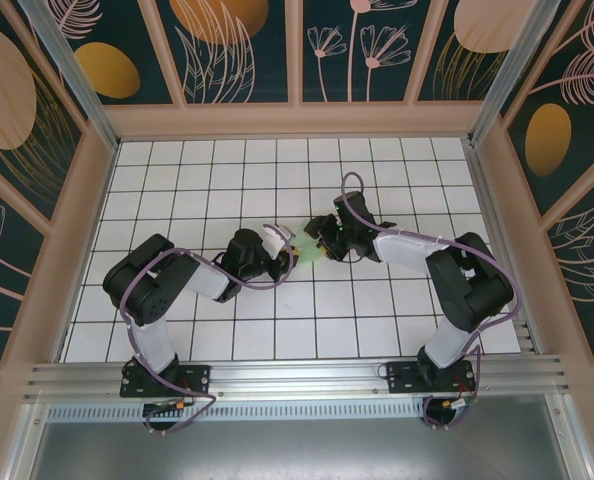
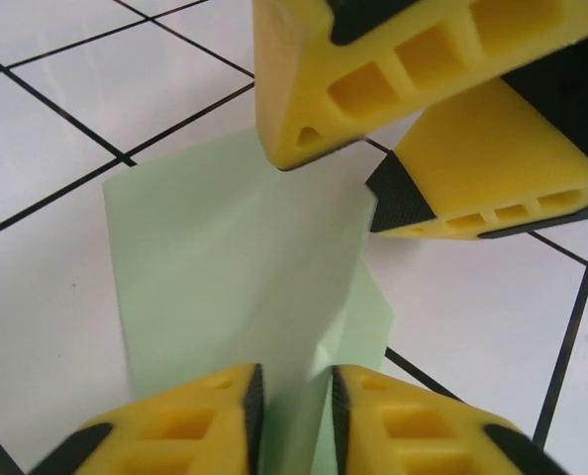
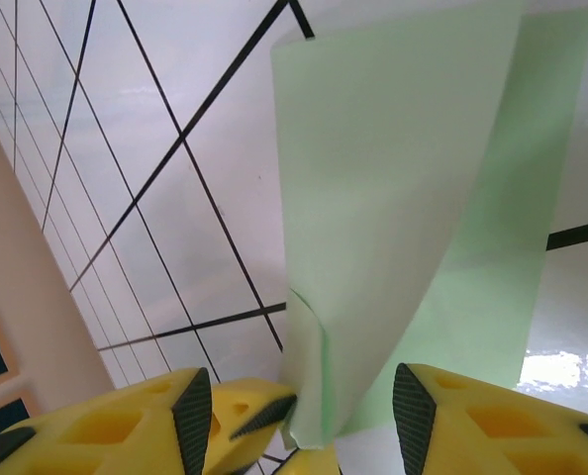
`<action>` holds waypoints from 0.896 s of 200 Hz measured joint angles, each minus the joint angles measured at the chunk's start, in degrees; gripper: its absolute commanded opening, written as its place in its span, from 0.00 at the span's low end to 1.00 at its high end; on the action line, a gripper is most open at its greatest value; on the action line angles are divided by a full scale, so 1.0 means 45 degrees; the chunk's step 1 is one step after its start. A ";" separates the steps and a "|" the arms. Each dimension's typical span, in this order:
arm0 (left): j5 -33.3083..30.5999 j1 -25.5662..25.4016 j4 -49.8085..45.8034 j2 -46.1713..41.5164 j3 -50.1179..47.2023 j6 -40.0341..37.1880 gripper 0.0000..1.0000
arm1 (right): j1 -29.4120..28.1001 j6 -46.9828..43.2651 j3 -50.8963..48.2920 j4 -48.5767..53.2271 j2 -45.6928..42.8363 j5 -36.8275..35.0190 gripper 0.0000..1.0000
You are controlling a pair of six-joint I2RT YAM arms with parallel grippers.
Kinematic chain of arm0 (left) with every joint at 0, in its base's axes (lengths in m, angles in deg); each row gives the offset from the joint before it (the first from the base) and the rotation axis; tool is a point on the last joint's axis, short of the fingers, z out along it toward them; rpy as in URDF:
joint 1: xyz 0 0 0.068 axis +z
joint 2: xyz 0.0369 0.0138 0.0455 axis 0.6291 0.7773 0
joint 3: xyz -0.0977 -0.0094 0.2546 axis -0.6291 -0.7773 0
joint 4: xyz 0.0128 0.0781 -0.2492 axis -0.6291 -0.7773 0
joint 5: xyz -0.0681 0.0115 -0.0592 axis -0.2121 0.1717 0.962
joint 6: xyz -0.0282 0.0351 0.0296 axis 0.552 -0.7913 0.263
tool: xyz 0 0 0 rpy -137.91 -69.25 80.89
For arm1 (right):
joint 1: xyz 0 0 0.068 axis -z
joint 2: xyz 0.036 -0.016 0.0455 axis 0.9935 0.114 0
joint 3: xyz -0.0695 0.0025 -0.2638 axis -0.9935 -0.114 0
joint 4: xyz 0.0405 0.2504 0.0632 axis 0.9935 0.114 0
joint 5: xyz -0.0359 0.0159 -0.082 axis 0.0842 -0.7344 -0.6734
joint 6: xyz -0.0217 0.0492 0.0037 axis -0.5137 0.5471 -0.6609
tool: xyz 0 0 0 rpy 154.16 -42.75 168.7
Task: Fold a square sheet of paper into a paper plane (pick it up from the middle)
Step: Fourth fold the wing at the center of the table.
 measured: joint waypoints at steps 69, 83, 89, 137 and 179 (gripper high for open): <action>-0.0160 0.0000 -0.0855 0.0000 0.0000 -0.0593 0.41 | 0.0000 0.0010 0.0000 -0.0466 0.0287 0.0908 0.44; -0.0175 0.0000 -0.0996 0.0000 0.0000 -0.0709 0.41 | 0.0000 0.0044 0.0000 -0.0495 0.0340 0.0996 0.40; -0.0194 0.0000 -0.1035 0.0000 0.0000 -0.0753 0.41 | 0.0005 0.0092 0.0000 -0.0510 0.0355 0.1025 0.39; -0.0457 0.0000 -0.1044 0.0000 0.0000 -0.1083 0.40 | 0.0078 0.0277 0.0000 -0.0641 0.0423 0.1336 0.35; -0.0733 0.0000 -0.1039 0.0068 0.0000 -0.1277 0.36 | 0.0180 0.0500 0.0005 -0.0879 0.0423 0.1574 0.35</action>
